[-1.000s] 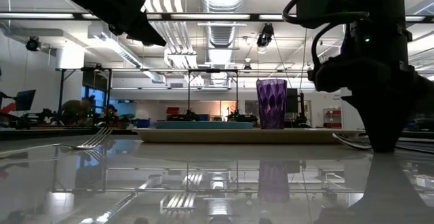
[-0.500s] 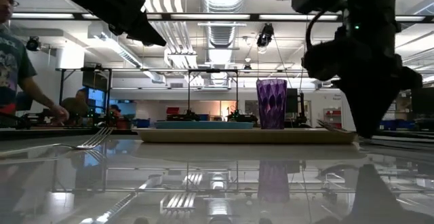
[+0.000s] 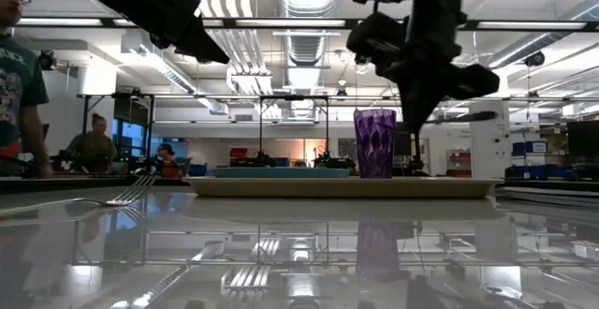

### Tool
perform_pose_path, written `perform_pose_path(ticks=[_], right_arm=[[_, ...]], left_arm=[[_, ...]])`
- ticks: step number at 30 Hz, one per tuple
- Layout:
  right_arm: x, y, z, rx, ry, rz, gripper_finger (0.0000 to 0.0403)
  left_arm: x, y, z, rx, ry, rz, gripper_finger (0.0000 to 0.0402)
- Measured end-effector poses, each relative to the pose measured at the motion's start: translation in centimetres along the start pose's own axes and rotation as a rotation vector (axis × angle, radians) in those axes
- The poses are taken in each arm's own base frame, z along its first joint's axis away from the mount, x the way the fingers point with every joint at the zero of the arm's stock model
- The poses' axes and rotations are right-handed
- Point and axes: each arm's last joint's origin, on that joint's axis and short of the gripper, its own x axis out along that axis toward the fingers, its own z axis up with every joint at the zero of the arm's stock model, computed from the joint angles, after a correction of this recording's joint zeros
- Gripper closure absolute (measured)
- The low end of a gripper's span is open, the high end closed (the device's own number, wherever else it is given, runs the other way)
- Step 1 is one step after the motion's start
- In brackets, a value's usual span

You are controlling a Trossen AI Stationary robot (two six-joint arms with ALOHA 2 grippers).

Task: Pick and place plate/cup/fork/spoon on tray
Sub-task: Put the black spoon on the right of the tray

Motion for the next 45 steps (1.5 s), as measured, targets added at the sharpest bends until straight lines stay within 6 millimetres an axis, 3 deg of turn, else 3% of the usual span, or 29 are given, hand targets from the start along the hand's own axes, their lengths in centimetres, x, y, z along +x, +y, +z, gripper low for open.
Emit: perform_pose_path(ticks=[4, 9, 19, 24, 45], right_arm=[[-1.0, -1.2, 3.6, 0.070, -0.009, 0.000, 0.0394], [-1.0, -4.3, 6.9, 0.164, -0.001, -0.040, 0.0394], [-0.1, -10.8, 11.0, 0.340, -0.009, -0.120, 0.0394], [0.0, -12.9, 12.2, 0.350, -0.045, -0.142, 0.0394], [2.8, -13.2, 13.3, 0.296, -0.075, -0.156, 0.0394]], left_arm=[[0.0, 0.0, 0.0, 0.005, 0.000, 0.000, 0.0401], [0.0, 0.0, 0.0, 0.031, 0.002, 0.000, 0.0401], [0.0, 0.0, -0.7, 0.071, 0.054, -0.001, 0.0401], [0.0, 0.0, -0.6, 0.068, 0.051, -0.001, 0.0401], [-0.1, 0.1, -0.4, 0.079, 0.040, 0.008, 0.0401]])
